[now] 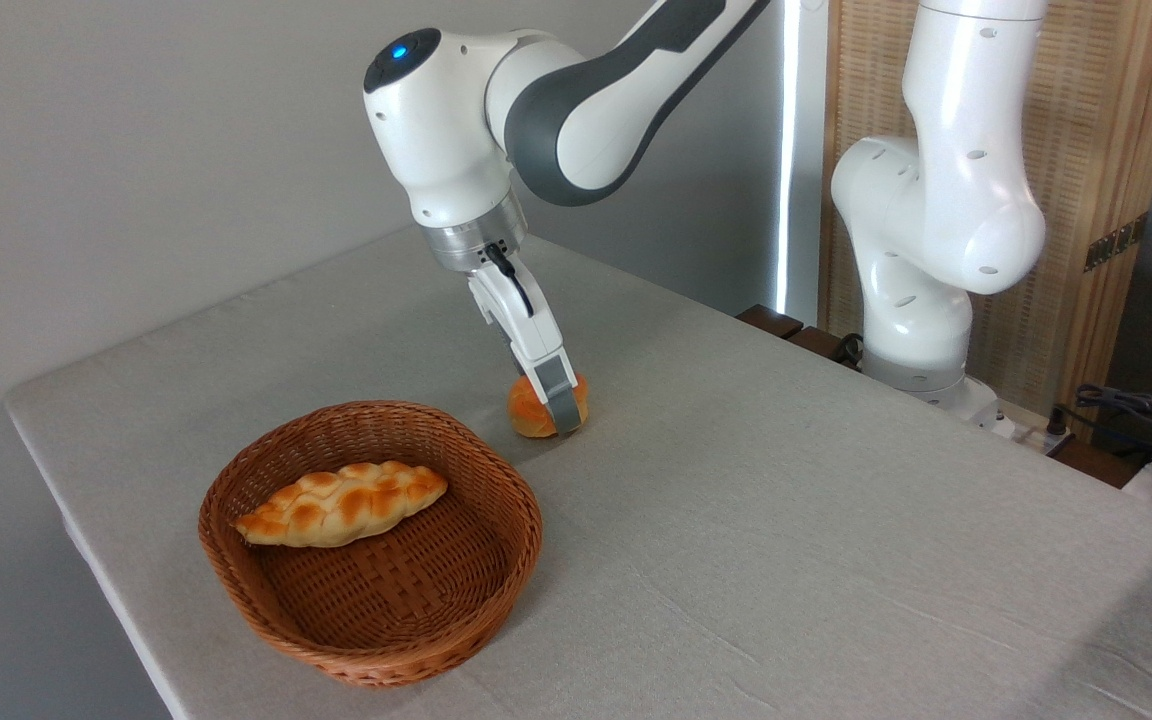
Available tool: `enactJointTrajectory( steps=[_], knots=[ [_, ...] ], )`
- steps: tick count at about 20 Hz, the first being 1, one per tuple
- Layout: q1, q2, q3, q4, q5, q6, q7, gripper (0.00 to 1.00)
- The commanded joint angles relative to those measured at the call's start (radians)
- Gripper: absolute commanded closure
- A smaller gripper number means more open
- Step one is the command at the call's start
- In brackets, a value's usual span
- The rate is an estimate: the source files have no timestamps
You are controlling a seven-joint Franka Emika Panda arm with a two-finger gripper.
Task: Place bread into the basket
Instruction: 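Lower the open gripper down onto the round orange bun, then close the gripper around the round orange bun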
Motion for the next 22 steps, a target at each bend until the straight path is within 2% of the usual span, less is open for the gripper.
enactJointTrajectory(
  steps=[1, 18, 21, 22],
  knots=[
    [-0.006, 0.006, 0.005, -0.012, 0.015, 0.026, 0.002, 0.72],
    [-0.005, -0.002, 0.014, 0.009, 0.017, -0.002, 0.007, 0.73],
    [-0.002, 0.003, 0.032, 0.096, 0.023, -0.147, 0.066, 0.73],
    [0.0, 0.003, 0.073, 0.153, 0.033, -0.207, 0.118, 0.73]
  ],
)
